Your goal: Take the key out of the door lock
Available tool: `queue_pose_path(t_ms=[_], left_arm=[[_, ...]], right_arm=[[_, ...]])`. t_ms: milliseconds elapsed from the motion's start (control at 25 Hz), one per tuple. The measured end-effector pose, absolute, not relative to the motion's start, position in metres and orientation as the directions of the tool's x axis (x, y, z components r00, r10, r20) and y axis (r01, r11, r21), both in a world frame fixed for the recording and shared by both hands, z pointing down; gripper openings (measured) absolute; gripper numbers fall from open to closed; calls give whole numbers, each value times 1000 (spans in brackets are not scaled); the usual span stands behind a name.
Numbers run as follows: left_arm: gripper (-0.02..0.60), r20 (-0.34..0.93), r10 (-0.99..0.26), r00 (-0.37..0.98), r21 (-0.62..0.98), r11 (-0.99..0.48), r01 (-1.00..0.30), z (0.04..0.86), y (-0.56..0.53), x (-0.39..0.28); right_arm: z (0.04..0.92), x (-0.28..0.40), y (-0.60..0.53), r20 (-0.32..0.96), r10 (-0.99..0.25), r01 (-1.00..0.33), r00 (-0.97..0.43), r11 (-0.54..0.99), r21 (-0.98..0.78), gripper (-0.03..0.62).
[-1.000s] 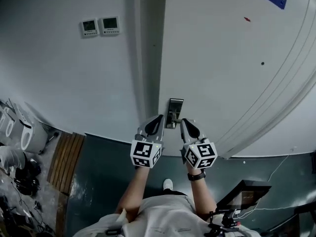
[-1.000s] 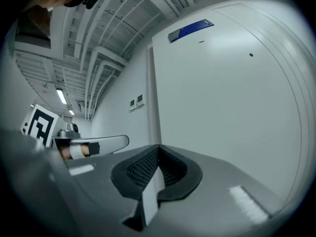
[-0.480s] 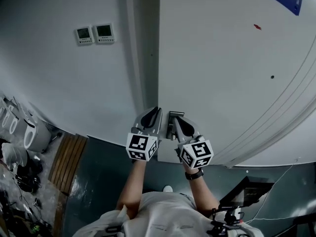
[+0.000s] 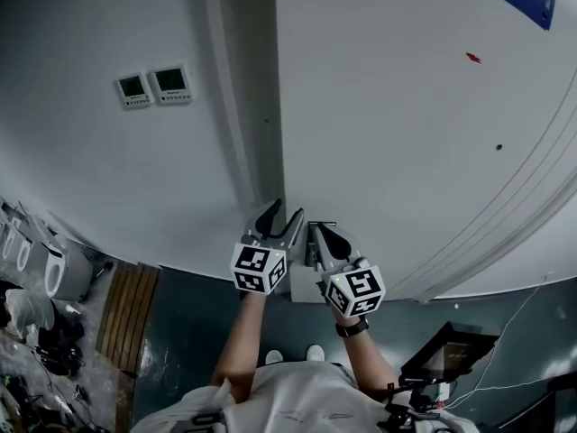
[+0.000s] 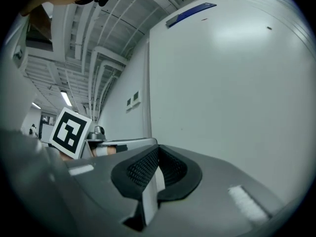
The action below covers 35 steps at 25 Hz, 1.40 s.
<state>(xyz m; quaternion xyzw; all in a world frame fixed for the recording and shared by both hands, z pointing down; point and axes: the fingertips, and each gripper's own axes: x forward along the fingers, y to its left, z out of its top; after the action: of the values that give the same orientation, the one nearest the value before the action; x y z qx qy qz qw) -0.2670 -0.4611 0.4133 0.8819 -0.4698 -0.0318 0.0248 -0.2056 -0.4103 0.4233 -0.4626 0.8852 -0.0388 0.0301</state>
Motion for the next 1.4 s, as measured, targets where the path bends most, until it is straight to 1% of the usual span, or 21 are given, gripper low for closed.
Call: queue_pose_path(t_ms=[160,400,600,680,720,920,1120,1400], left_arm=[[218,-34,-819,573,66,-574,-816,419,-469,-265],[218,-34,-808,589,82,-589,-804,427,-479,-267],[216,-42,-771,636,113,-636,-763,434,-482,-261],[213,-49,-750,660,116,-661,-742,436,-482,-256],[198,-58,-741,669,120,-670,-732,437,-482,-254],[189,-107,-731,674,118,-683,-721,433,-483,-258],[183,-114,-727,677,111,-687,-718,431,-484,-255],[175,-118,-726,677,129,-687,-715,432,-484,-257]], right_arm=[[449,-197,-415,45,-843,-839,-535,525,-146,5],[465,-188,-413,78,-865,-862,-496,480,-164,6],[481,-177,-405,117,-883,-885,-454,432,-173,6],[486,-171,-402,134,-889,-894,-437,413,-176,5],[490,-169,-401,144,-890,-896,-432,406,-179,6],[514,-160,-392,202,-886,-902,-418,378,-210,5],[547,-149,-379,239,-884,-901,-402,335,-277,6],[590,-153,-367,310,-853,-886,-420,312,-344,6]])
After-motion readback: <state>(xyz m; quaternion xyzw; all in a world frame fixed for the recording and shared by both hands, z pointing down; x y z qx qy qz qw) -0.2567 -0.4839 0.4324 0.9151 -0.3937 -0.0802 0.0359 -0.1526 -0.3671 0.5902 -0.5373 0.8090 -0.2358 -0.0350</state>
